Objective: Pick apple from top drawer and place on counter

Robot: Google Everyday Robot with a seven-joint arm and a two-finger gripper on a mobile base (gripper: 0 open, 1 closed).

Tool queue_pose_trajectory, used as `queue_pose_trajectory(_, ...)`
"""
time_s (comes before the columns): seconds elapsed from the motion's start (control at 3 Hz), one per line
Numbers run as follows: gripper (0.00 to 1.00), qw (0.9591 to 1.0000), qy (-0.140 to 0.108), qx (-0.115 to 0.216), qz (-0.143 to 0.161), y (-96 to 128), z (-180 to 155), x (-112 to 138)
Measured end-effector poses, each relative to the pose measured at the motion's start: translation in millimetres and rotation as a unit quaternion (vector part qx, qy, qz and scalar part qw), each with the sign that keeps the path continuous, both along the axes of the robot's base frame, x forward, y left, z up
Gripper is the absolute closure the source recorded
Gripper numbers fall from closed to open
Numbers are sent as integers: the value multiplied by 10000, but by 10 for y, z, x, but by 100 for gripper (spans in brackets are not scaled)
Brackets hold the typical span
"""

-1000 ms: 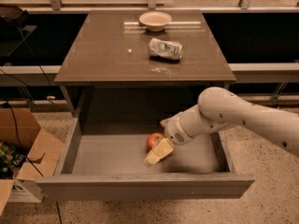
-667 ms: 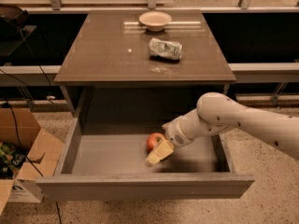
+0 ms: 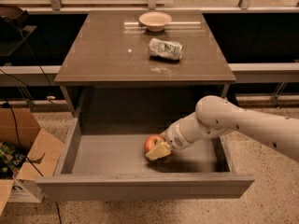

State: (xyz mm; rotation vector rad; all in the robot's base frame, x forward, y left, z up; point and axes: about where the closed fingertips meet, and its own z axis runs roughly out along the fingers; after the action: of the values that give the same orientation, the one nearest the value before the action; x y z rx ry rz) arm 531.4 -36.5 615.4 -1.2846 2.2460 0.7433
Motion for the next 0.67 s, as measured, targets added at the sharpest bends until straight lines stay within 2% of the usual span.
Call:
queue_pose_trajectory(0.33,72,9999,-54,-21,-126,-15,90,8)
queue_pose_trajectory(0.67,95,9995,-198,129,-212,-23,430,91)
